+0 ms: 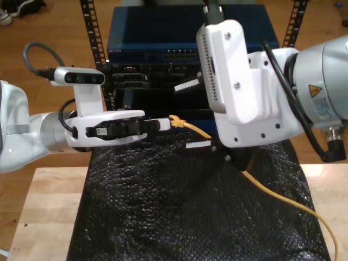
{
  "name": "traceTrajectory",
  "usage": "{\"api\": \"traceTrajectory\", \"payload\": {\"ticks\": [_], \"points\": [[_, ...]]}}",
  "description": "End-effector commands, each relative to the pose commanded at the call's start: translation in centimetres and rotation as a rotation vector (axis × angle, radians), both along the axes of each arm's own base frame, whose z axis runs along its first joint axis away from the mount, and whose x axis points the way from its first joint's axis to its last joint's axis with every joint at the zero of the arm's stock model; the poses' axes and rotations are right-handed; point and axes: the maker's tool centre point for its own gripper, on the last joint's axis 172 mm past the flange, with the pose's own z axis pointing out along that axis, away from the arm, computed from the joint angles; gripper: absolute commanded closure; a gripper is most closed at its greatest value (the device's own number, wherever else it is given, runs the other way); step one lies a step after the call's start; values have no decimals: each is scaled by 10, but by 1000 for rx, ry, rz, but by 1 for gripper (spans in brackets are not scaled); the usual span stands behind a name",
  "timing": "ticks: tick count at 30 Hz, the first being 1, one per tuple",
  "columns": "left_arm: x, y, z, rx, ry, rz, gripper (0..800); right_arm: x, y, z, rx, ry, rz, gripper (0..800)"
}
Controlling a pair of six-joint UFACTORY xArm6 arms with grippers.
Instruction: Grab the cable and plug it in
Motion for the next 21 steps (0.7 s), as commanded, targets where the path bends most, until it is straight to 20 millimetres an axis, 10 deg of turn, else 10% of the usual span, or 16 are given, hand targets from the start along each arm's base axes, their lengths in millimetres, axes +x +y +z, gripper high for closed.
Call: {"api": "traceTrajectory", "payload": {"ticks": [21], "points": [[-1,0,2,-35,-77,34,792,-1,1,3,7,0,-2,322]]}}
